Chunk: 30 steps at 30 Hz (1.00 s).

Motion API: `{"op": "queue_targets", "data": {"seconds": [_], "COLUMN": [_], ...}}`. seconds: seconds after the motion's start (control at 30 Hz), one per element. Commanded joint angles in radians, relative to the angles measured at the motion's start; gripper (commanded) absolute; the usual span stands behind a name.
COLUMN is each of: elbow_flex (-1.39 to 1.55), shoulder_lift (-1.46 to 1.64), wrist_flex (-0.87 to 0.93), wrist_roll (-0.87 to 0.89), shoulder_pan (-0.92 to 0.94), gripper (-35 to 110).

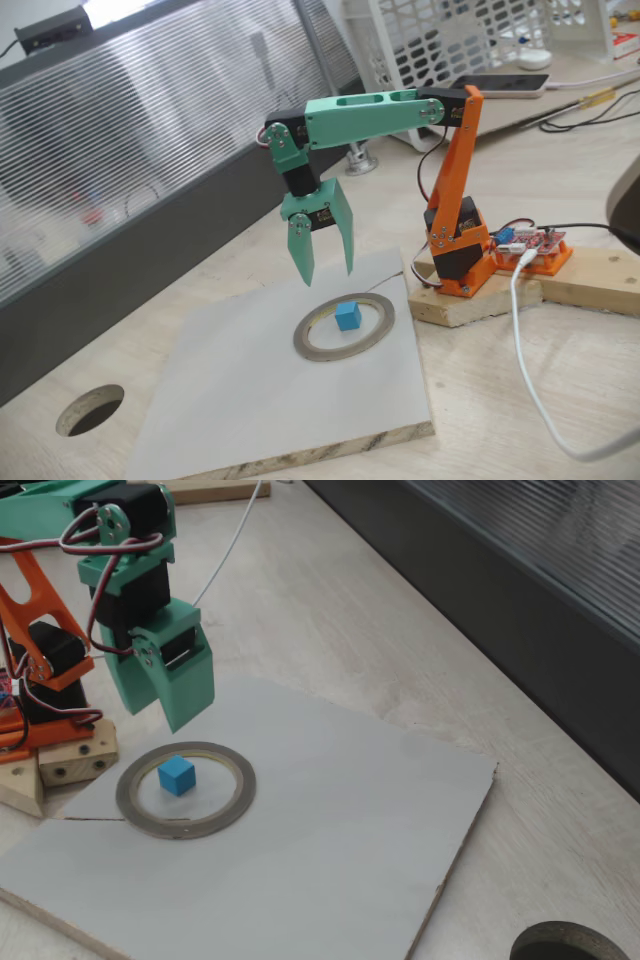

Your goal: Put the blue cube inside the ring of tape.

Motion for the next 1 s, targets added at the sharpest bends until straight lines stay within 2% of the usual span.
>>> {"op": "queue_targets", "data": {"seconds": [0.0,0.2,0.53,0.97], "elbow_flex": [-0.009,-0.015,-0.017,-0.006], "shoulder_lift": [0.018,0.028,0.028,0.034], "wrist_flex": [0.017,0.018,0.017,0.020], "wrist_roll": [0.008,0.014,0.014,0.015], "shoulder_pan": [-0.008,-0.008,-0.008,-0.006], "gripper": [40,36,1,0]}}
